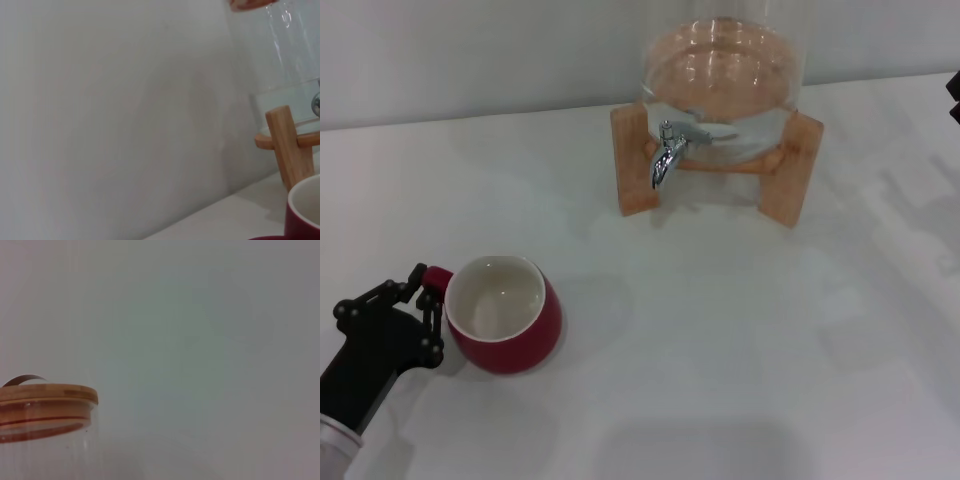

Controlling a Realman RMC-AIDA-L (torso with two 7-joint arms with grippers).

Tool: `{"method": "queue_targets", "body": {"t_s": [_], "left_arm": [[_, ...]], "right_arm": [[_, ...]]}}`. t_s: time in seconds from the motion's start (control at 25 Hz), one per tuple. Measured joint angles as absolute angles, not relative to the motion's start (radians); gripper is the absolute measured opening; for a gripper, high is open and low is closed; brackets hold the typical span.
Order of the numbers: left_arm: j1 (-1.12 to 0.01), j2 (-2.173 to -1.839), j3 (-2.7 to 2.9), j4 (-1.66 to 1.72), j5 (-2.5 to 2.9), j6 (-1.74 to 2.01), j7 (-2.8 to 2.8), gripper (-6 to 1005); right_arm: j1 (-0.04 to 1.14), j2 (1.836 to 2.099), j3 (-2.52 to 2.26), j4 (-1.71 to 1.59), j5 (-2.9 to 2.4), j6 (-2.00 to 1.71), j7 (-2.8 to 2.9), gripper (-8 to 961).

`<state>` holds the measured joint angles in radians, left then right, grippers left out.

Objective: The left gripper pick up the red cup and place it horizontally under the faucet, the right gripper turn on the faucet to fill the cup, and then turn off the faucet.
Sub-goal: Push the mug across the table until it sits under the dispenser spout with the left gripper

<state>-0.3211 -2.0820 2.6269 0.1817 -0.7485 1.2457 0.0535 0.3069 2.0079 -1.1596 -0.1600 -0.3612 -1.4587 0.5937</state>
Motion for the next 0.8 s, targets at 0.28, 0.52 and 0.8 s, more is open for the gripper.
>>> {"method": "queue_targets", "body": {"t_s": [0.28,0.52,0.8], "left_arm": [[-0.366,-2.08,2.626,0.157,-0.748,1.241,-0.004,95],[-0.414,-2.078,2.625,0.126,-0.748,1.241,-0.086,95],[-0.449,-2.077,2.628,0.11,-0.748,1.229,-0.129,95]], "right_arm": [[0.308,2.008,-1.165,-0.162,-0.363,-1.459,0.594,836],[0.306,2.008,-1.166,-0.165,-0.363,-1.459,0.617,836],[0.304,2.008,-1.166,-0.162,-0.364,-1.483,0.623,836]]}}
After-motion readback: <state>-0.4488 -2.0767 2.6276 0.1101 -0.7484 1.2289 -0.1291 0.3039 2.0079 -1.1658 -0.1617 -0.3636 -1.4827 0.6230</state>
